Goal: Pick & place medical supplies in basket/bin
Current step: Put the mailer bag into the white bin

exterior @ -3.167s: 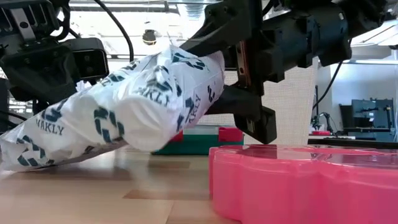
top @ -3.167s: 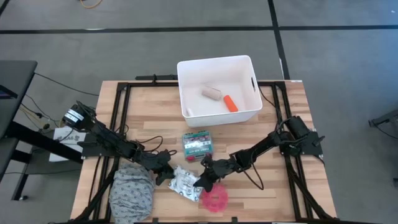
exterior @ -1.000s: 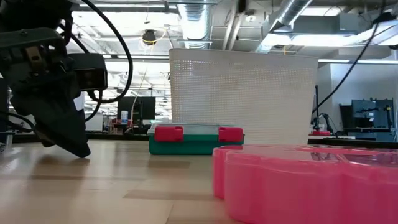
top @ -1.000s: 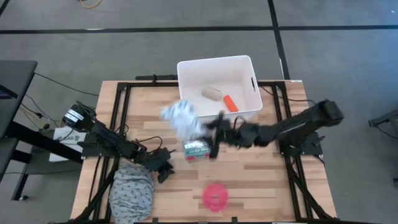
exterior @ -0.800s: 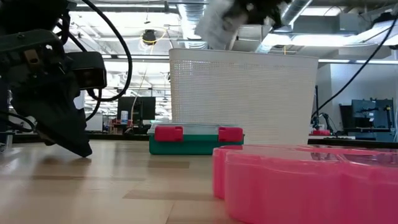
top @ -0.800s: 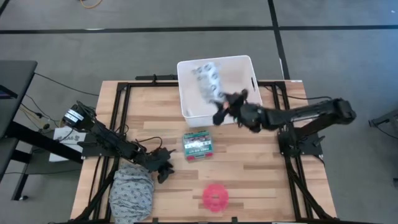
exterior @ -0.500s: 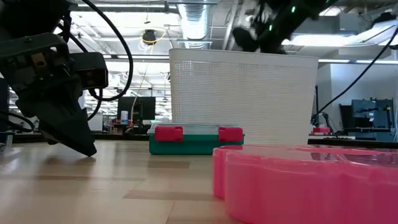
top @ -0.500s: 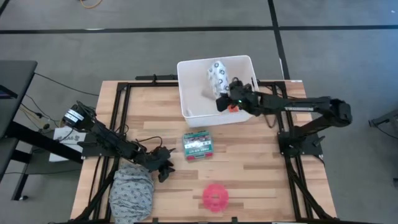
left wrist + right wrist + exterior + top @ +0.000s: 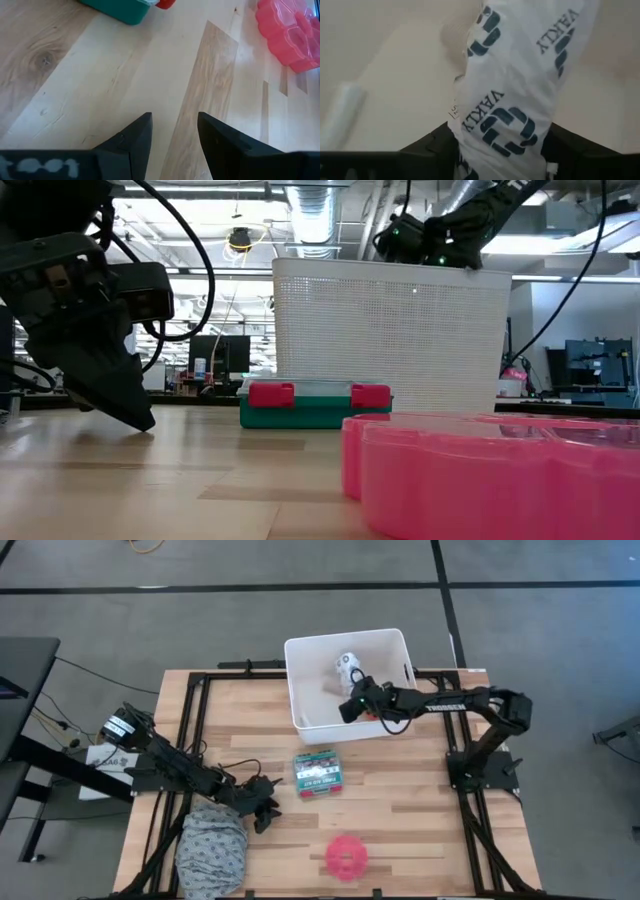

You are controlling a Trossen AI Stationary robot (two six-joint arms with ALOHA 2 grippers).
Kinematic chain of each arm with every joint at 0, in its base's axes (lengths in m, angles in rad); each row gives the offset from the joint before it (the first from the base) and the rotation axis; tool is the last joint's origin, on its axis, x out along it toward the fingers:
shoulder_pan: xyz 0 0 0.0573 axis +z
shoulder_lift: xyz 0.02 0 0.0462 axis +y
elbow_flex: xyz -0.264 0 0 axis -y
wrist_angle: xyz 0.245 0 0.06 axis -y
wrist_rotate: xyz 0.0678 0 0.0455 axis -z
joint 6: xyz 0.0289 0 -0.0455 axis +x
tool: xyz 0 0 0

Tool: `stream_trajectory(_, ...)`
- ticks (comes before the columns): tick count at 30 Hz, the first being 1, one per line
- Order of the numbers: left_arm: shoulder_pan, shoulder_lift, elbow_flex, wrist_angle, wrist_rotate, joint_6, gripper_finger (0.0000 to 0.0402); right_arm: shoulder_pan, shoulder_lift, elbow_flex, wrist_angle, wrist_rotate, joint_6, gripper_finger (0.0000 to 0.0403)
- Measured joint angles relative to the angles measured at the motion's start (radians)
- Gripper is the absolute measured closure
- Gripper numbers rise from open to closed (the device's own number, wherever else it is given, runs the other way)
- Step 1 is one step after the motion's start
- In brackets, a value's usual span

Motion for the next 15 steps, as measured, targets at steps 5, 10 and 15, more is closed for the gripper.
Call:
stream_trajectory(5,0.000,0.000,0.000,0.000,0.000,0.010,0.0250,-0.008,-0.020,0.015,-0.004,-0.092,-0.019,0.0170)
stream_trajectory(10,0.000,0.000,0.000,0.000,0.000,0.011,0.0250,0.000,-0.085,0.088,-0.027,-0.092,-0.058,0.0164)
stream_trajectory(15,0.000,0.000,0.000,0.000,0.000,0.017,0.0250,0.033,-0.175,0.198,-0.103,-0.089,-0.072,0.0164)
